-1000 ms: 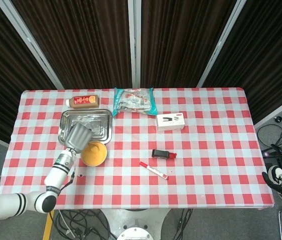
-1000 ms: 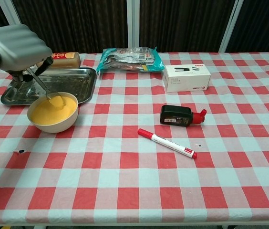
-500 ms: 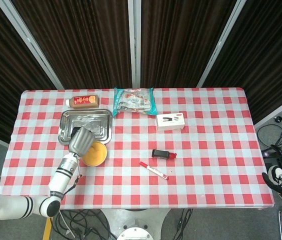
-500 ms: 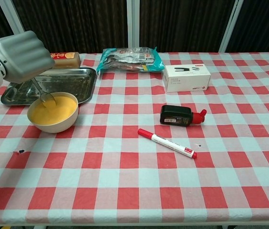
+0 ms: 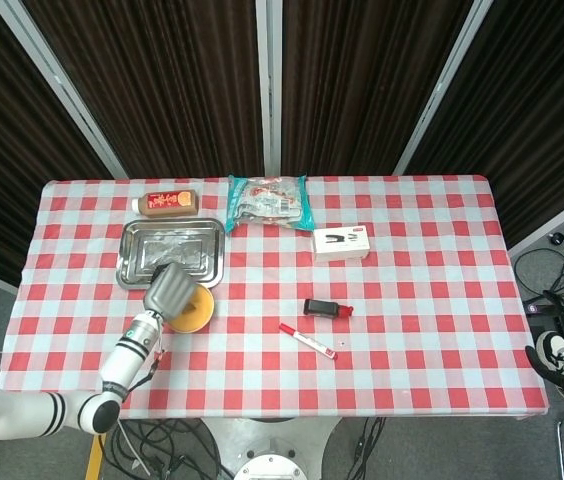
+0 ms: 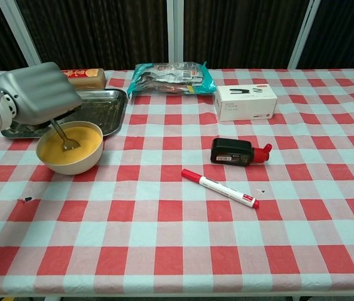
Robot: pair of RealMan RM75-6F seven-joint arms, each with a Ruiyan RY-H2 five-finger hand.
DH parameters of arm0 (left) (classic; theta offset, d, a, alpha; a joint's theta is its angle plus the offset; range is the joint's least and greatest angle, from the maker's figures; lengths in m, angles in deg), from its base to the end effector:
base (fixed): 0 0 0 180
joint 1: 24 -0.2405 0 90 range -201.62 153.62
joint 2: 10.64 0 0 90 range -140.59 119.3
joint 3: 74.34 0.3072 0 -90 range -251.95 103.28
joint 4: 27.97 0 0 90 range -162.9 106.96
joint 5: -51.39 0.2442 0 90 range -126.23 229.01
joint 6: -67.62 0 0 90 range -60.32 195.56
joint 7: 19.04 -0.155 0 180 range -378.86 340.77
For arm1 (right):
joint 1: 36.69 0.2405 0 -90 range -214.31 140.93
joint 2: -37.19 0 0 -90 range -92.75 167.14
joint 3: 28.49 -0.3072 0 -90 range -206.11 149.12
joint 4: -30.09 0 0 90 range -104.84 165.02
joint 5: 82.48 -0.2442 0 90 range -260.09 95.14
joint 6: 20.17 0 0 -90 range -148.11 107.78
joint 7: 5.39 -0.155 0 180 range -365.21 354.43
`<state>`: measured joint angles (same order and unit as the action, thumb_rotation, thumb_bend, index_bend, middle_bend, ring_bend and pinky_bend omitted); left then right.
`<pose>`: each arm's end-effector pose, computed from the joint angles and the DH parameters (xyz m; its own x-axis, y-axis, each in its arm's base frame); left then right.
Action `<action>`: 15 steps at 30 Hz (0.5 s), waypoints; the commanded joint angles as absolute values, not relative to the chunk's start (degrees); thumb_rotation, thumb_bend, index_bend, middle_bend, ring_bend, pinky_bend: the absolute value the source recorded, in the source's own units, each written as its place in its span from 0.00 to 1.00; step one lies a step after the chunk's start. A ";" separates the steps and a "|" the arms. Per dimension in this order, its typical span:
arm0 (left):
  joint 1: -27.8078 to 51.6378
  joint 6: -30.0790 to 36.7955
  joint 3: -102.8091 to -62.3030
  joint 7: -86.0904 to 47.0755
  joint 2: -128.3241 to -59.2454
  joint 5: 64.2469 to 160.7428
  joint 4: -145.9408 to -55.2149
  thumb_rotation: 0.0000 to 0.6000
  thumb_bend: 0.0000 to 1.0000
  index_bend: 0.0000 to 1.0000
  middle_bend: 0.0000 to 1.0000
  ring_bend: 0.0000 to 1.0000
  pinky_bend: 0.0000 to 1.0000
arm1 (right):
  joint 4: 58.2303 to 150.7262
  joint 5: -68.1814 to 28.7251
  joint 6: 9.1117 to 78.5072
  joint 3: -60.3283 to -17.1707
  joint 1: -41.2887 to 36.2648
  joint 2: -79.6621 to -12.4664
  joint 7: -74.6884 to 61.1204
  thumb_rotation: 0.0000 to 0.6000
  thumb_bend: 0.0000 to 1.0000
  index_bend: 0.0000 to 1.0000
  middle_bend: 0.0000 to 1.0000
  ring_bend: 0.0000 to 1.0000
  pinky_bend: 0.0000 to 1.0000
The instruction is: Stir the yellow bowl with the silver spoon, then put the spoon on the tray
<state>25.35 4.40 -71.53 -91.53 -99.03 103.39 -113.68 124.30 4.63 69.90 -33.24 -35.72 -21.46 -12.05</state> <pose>-0.2051 0.3830 -0.0595 0.9842 -0.0659 0.1642 0.1190 -0.4405 -0.8899 -0.3705 -0.1808 0.1984 0.3465 0.0942 0.9333 -0.9379 0.0183 0.3463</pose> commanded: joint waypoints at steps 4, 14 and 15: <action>24.37 7.89 -72.62 -82.20 -96.78 105.02 -112.18 1.00 0.41 0.68 1.00 1.00 1.00 | 124.46 4.84 69.72 -33.27 -35.53 -21.51 -11.82 1.00 0.21 0.13 0.32 0.11 0.23; 22.77 10.95 -74.84 -69.52 -92.90 106.22 -112.28 1.00 0.41 0.68 1.00 1.00 1.00 | 125.03 4.83 70.04 -33.28 -35.73 -21.35 -11.29 1.00 0.21 0.13 0.32 0.11 0.23; 22.65 11.16 -75.08 -68.57 -92.52 106.19 -112.34 1.00 0.41 0.68 1.00 1.00 1.00 | 125.06 4.82 70.06 -33.28 -35.74 -21.35 -11.27 1.00 0.21 0.13 0.32 0.11 0.23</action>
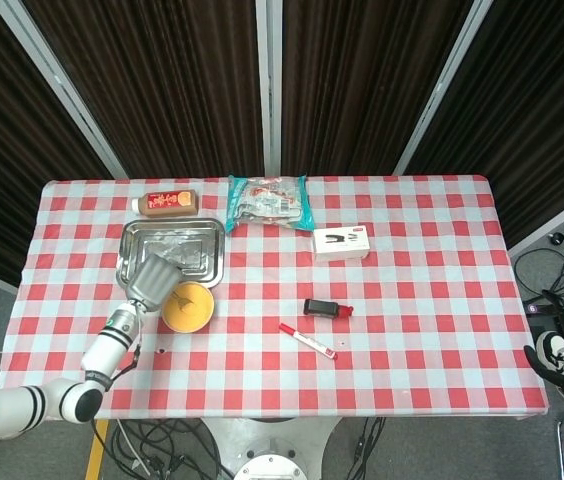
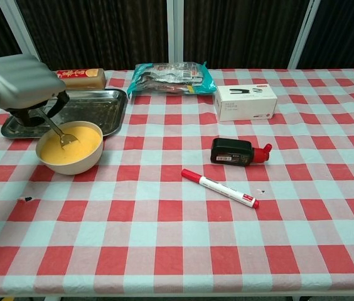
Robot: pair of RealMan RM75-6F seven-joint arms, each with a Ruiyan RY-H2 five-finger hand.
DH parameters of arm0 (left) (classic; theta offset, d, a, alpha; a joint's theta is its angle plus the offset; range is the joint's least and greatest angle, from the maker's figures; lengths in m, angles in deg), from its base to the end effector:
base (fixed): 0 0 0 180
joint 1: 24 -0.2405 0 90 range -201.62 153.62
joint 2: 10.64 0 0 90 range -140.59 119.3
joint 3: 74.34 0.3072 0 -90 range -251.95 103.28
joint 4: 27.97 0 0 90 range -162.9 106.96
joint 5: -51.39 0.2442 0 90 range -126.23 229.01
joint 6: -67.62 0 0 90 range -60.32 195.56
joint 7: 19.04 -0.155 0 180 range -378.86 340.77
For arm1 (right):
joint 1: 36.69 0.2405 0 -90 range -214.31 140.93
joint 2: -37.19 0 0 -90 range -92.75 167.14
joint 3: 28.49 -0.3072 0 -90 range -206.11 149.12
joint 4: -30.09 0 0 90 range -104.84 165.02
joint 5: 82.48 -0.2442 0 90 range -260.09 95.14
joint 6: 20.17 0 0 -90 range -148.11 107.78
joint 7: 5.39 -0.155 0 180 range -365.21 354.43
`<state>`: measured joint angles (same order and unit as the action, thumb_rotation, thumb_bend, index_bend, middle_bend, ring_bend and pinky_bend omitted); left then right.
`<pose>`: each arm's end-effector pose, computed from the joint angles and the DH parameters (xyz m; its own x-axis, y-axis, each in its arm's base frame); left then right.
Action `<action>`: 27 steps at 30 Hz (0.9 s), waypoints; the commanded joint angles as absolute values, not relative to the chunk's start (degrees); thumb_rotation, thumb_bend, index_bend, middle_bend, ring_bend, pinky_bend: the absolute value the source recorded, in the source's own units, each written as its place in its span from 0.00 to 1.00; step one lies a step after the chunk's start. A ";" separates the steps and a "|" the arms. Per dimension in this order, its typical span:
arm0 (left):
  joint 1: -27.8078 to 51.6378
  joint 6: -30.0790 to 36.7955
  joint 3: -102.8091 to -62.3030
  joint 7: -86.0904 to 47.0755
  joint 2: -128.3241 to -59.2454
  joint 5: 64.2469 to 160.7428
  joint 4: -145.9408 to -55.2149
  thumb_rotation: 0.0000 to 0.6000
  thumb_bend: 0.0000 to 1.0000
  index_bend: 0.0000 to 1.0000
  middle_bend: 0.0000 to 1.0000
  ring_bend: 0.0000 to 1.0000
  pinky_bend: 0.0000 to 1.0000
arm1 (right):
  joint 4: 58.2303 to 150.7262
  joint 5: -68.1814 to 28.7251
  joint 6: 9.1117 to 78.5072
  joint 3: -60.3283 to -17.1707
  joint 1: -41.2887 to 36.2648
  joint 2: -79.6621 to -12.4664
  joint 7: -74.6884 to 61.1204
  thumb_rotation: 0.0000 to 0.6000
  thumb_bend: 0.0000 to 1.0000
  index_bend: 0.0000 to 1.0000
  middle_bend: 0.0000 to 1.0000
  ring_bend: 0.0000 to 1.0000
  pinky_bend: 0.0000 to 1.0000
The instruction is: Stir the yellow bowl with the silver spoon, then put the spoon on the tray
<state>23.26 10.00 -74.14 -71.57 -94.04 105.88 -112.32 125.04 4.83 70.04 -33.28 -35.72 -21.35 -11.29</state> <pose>-0.2272 0.4013 -0.0282 0.9113 0.0862 0.4026 0.3992 -0.4249 -0.8125 -0.3671 -0.1808 0.1978 0.3485 0.0964 0.9323 -0.9371 0.0146 0.3488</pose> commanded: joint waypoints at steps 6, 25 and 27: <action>22.10 13.23 -76.07 -63.02 -89.81 106.06 -113.66 1.00 0.41 0.68 1.00 0.99 1.00 | 125.15 4.96 70.08 -33.25 -35.74 -21.39 -11.21 1.00 0.21 0.13 0.32 0.11 0.23; 21.26 3.08 -73.51 -74.58 -91.17 107.59 -117.14 1.00 0.41 0.69 1.00 0.99 1.00 | 125.11 4.75 69.76 -33.28 -35.64 -21.59 -11.22 1.00 0.21 0.13 0.32 0.11 0.23; 20.86 -0.11 -72.33 -79.22 -93.30 109.43 -116.31 1.00 0.41 0.69 1.00 1.00 1.00 | 125.12 4.79 69.76 -33.27 -35.63 -21.58 -11.20 1.00 0.21 0.13 0.32 0.11 0.23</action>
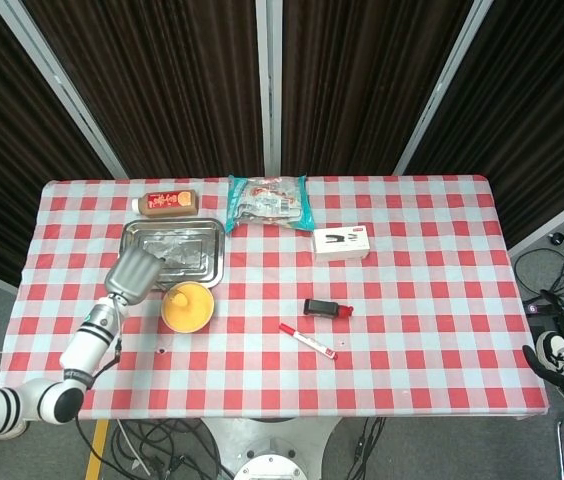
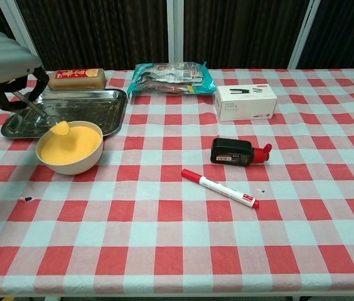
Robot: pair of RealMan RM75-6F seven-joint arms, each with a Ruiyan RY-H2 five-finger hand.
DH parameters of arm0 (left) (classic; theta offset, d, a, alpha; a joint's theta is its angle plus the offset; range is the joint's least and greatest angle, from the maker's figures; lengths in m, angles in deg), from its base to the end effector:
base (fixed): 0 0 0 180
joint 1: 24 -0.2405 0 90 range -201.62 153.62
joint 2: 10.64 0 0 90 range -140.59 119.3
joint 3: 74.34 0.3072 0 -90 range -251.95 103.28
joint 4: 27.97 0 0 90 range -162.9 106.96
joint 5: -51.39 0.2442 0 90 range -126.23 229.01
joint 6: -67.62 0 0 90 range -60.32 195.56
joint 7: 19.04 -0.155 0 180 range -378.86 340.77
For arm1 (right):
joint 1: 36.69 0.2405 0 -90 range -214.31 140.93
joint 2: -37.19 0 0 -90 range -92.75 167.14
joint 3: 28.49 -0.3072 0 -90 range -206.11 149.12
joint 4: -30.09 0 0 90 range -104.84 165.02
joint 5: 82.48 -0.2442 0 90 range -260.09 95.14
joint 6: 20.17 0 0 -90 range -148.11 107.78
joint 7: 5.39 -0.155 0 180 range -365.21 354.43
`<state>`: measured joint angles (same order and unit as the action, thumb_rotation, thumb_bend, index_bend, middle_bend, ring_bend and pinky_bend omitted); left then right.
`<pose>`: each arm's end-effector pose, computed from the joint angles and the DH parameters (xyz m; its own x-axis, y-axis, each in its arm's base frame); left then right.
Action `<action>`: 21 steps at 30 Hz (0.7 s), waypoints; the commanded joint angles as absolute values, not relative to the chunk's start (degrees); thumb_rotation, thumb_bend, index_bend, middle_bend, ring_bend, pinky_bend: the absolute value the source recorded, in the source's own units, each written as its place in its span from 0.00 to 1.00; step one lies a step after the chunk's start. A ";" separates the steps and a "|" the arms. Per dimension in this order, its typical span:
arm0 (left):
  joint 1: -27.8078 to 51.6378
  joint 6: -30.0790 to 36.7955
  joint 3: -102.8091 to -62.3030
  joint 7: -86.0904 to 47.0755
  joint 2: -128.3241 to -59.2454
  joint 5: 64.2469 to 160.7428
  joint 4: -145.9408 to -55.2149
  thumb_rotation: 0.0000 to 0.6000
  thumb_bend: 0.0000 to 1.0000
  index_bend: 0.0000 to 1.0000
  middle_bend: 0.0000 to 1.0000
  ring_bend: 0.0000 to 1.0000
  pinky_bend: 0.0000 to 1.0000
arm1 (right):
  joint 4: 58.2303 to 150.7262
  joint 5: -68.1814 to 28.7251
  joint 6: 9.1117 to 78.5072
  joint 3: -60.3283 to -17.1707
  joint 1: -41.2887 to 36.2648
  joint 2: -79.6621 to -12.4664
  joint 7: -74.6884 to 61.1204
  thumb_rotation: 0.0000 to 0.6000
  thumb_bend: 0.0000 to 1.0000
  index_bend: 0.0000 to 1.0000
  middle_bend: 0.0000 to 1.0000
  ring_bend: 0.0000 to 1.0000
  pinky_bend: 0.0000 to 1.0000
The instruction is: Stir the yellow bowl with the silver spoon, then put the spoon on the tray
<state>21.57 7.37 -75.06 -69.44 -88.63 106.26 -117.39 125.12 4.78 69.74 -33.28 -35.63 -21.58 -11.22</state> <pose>-0.2306 0.3982 0.0093 0.8883 0.0868 0.4510 0.4492 -0.3688 -0.8137 -0.3668 -0.1815 0.1955 0.3446 0.0917 0.9343 -0.9386 0.0145 0.3447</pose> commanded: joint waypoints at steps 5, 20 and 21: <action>19.41 -7.90 -69.99 -89.00 -98.45 116.14 -113.20 1.00 0.42 0.69 1.00 1.00 1.00 | 125.25 4.79 69.85 -33.30 -35.68 -21.53 -11.11 1.00 0.21 0.13 0.32 0.11 0.23; 18.55 -9.30 -69.54 -100.95 -102.77 125.08 -107.30 1.00 0.42 0.70 1.00 1.00 1.00 | 125.41 4.72 70.03 -33.24 -35.89 -21.50 -10.96 1.00 0.21 0.13 0.32 0.11 0.23; 18.41 -9.08 -69.70 -101.33 -102.95 124.94 -107.01 1.00 0.42 0.70 1.00 1.00 1.00 | 125.31 4.69 70.03 -33.24 -35.92 -21.50 -11.07 1.00 0.21 0.13 0.32 0.11 0.23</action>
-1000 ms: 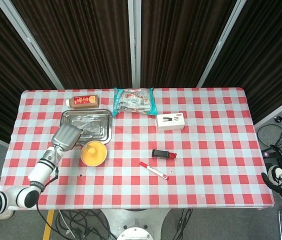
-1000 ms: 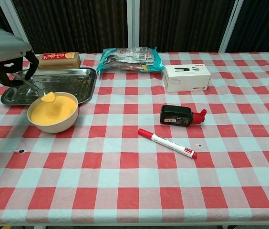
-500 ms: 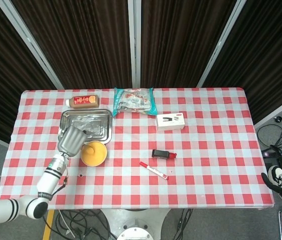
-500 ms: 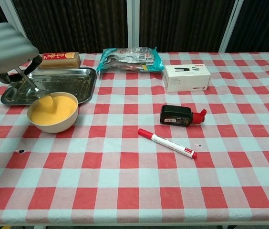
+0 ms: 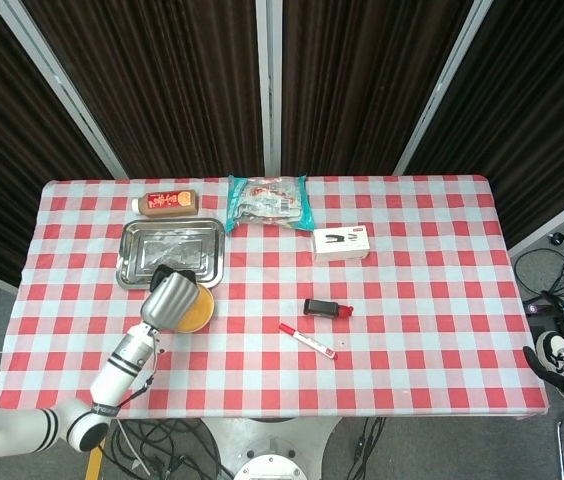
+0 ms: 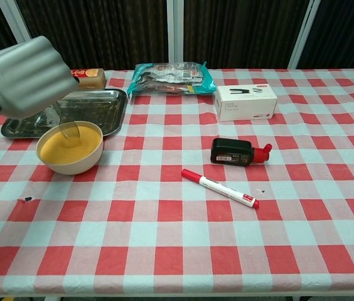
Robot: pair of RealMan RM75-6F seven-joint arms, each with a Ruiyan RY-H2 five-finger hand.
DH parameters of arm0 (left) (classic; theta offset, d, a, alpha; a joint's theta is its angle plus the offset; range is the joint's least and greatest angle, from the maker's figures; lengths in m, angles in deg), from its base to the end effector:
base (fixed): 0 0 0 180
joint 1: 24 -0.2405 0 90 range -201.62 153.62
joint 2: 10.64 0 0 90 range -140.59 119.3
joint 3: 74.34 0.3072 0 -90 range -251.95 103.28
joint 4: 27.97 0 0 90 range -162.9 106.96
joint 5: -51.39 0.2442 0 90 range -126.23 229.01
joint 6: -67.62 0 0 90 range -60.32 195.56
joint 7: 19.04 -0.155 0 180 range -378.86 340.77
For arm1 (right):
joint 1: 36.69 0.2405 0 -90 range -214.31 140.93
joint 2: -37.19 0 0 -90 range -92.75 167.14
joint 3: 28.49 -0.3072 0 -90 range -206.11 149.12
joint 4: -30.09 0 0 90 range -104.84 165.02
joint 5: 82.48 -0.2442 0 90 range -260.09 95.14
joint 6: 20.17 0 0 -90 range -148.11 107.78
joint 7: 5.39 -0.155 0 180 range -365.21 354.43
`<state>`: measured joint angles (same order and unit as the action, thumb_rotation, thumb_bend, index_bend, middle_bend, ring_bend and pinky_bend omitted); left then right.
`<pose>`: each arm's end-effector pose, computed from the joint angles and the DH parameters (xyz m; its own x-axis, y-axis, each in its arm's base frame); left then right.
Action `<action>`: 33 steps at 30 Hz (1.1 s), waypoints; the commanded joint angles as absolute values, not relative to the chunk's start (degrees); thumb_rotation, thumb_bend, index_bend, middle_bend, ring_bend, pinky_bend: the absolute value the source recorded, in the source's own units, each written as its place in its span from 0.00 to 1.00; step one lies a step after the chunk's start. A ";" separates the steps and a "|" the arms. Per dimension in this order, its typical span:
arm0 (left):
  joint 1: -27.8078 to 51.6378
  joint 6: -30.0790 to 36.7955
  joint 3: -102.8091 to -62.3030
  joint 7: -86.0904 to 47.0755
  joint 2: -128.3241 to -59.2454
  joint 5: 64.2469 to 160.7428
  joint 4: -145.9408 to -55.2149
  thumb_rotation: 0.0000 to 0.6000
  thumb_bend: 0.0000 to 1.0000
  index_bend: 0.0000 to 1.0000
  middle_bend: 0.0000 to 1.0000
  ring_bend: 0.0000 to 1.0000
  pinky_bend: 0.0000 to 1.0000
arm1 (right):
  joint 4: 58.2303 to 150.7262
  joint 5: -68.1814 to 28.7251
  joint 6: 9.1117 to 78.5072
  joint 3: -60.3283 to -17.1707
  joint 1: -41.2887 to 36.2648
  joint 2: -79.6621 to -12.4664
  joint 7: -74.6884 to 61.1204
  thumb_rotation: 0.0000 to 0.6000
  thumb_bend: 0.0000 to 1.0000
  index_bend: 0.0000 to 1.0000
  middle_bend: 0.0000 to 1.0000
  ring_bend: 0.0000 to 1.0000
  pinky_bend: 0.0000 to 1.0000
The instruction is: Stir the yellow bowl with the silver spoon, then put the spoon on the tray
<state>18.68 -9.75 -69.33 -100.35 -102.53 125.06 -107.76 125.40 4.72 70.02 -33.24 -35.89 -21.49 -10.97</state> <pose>-0.2037 0.3529 -0.0503 0.9075 -0.4198 -0.0170 -0.1231 -0.2271 -0.9661 -0.3665 -0.1796 0.1962 0.3459 0.0942 0.9335 -0.9381 0.0194 0.3457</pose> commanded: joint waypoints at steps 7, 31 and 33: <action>17.06 -8.26 -71.26 -105.43 -103.55 122.76 -105.99 1.00 0.43 0.70 1.00 1.00 1.00 | 124.89 4.53 69.75 -33.29 -35.81 -21.63 -11.46 1.00 0.21 0.13 0.32 0.11 0.23; 17.64 -8.79 -76.15 -116.12 -99.69 113.68 -116.60 1.00 0.43 0.73 1.00 1.00 1.00 | 124.66 4.90 70.26 -33.22 -36.07 -21.54 -11.88 1.00 0.21 0.13 0.32 0.11 0.23; 17.66 -8.88 -76.03 -116.48 -99.70 113.44 -117.27 1.00 0.43 0.73 1.00 1.00 1.00 | 124.69 4.91 70.13 -33.18 -36.01 -21.60 -11.81 1.00 0.21 0.13 0.32 0.11 0.23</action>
